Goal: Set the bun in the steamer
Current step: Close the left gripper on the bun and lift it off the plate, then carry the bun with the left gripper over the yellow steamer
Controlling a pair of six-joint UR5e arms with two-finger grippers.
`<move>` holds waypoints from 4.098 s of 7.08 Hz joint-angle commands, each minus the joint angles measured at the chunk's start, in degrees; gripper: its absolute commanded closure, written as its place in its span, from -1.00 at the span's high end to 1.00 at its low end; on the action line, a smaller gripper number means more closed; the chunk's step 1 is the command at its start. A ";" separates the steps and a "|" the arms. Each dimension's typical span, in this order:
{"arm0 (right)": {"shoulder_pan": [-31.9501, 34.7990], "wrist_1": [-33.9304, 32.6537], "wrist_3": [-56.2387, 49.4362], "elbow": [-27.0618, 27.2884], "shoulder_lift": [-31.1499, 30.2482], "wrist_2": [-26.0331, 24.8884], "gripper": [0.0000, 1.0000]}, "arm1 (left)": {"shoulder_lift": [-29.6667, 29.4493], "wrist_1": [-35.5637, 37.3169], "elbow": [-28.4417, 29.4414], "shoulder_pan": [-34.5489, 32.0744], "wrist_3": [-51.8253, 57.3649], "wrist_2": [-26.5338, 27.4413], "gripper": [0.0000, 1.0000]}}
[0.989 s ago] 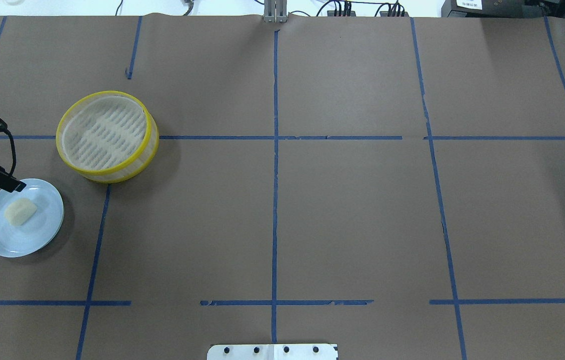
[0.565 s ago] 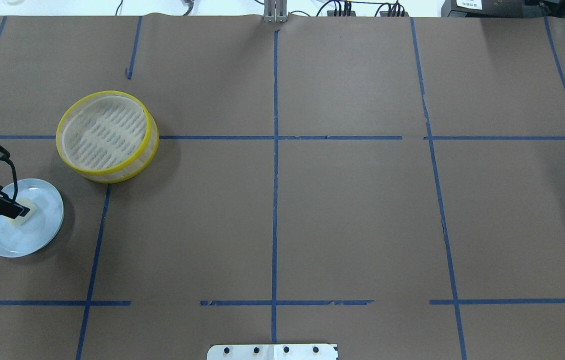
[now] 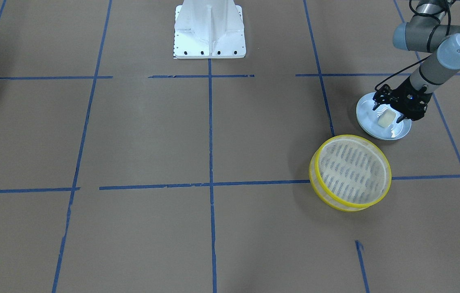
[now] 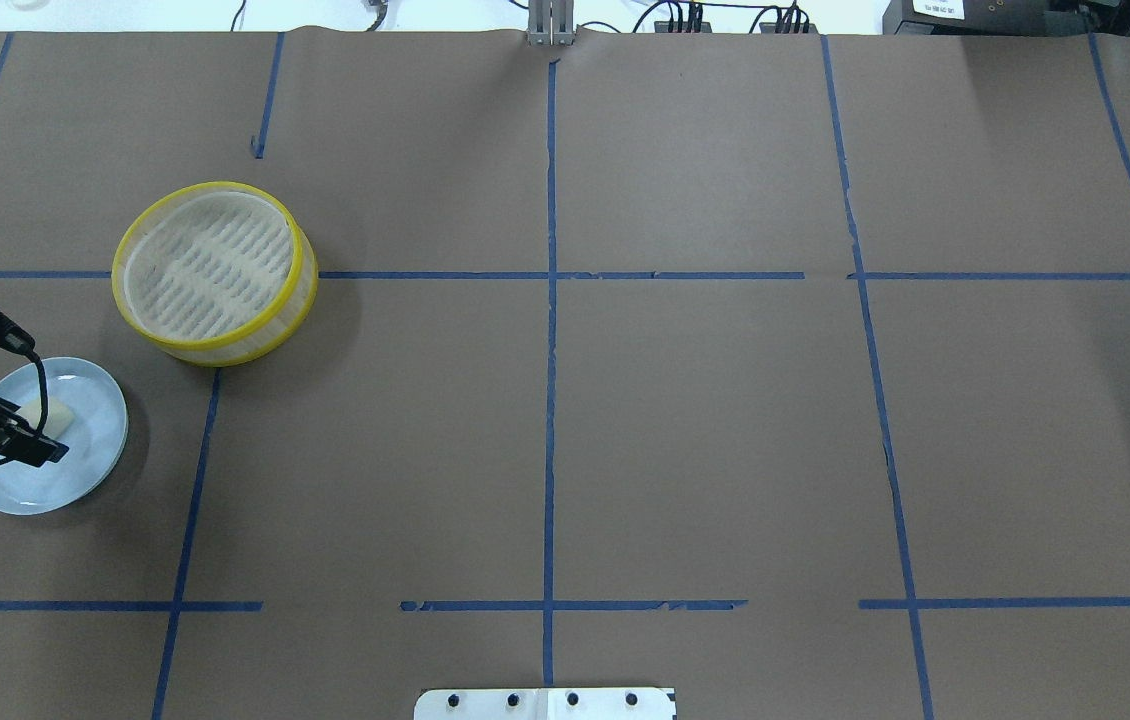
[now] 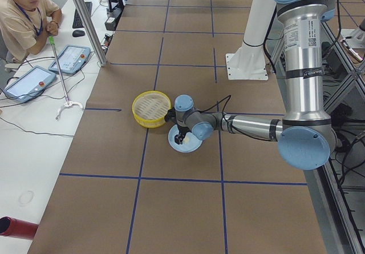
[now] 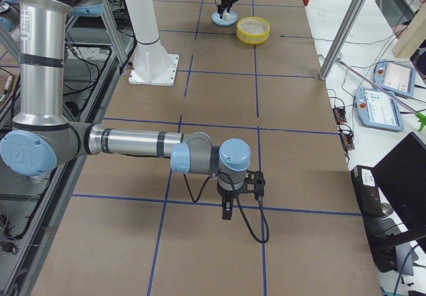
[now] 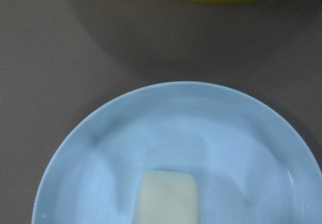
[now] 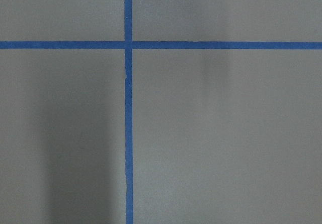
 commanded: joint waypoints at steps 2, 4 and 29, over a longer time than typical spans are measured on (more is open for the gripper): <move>0.00 0.09 0.00 0.00 0.00 0.00 1.00 | -0.59 -0.08 1.03 0.17 2.36 0.01 0.58; 0.00 0.09 0.00 0.00 0.00 0.00 1.00 | -1.90 0.01 1.47 0.17 2.37 -0.07 0.58; 0.00 0.00 0.00 0.00 0.00 0.00 1.00 | -29.94 14.69 13.16 -3.35 -26.99 -1.74 -0.25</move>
